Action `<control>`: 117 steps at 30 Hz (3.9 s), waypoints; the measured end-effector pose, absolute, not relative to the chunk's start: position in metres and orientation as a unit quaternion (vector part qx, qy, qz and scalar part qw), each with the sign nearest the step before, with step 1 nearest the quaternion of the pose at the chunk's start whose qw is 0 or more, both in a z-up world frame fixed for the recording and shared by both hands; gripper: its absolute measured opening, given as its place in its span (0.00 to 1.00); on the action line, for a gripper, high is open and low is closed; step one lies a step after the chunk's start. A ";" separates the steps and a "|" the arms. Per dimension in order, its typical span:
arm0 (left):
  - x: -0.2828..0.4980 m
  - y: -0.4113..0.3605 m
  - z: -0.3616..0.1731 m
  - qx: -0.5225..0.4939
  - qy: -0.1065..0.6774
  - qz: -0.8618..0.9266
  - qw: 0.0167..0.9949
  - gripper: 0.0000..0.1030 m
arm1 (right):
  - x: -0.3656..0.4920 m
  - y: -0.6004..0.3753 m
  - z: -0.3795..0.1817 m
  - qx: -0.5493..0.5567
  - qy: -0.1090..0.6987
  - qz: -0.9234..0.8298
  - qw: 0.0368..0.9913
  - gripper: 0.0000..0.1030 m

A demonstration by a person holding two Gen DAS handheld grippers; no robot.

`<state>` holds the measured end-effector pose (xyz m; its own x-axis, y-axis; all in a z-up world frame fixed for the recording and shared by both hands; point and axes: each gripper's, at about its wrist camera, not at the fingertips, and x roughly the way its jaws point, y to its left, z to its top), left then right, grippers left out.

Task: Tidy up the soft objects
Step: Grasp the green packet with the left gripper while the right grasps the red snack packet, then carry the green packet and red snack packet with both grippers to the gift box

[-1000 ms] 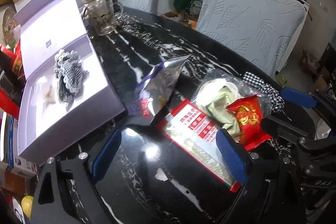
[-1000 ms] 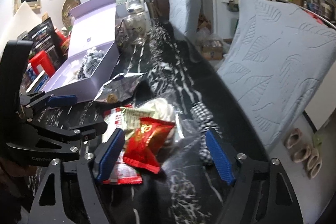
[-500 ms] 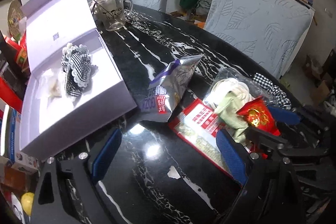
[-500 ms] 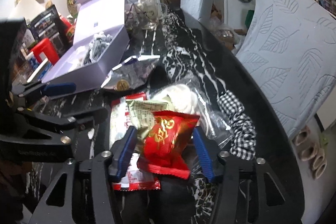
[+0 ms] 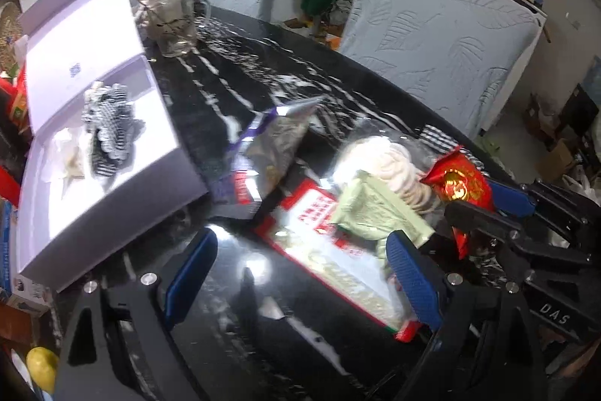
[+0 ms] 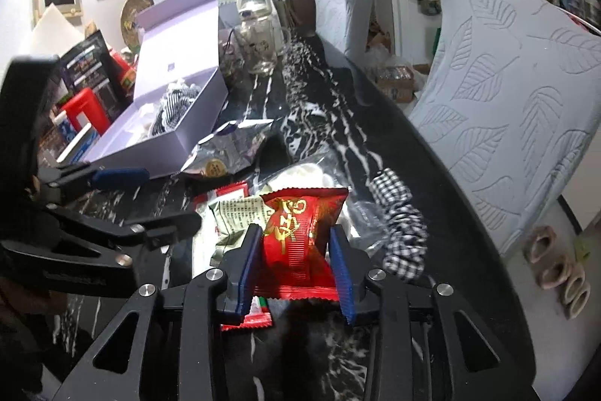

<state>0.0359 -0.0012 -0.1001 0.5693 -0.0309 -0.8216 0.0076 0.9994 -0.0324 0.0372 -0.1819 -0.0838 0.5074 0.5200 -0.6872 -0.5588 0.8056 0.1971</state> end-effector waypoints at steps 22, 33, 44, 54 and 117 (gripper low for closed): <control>0.074 -0.048 -0.133 -0.009 0.495 -0.026 0.868 0.90 | 0.044 -0.236 -0.079 0.008 0.372 0.288 0.882 0.34; 0.063 -0.054 -0.125 0.009 0.468 -0.026 0.883 0.36 | 0.046 -0.236 -0.083 0.012 0.376 0.295 0.878 0.34; 0.043 -0.051 -0.107 -0.005 0.446 -0.044 0.894 0.36 | 0.042 -0.233 -0.082 0.013 0.378 0.299 0.876 0.34; 0.014 -0.041 -0.091 -0.017 0.429 -0.041 0.902 0.36 | 0.024 -0.220 -0.074 0.015 0.373 0.333 0.866 0.34; 0.021 0.203 0.076 -0.067 0.163 0.165 0.971 0.36 | 0.116 0.042 0.089 -0.019 0.217 0.526 0.822 0.34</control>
<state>0.0214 0.2027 0.0764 0.8926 0.2981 -0.3381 -0.3414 0.9369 -0.0754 0.1162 0.0425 0.0891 0.3530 0.8561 -0.3774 -0.8729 0.4466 0.1964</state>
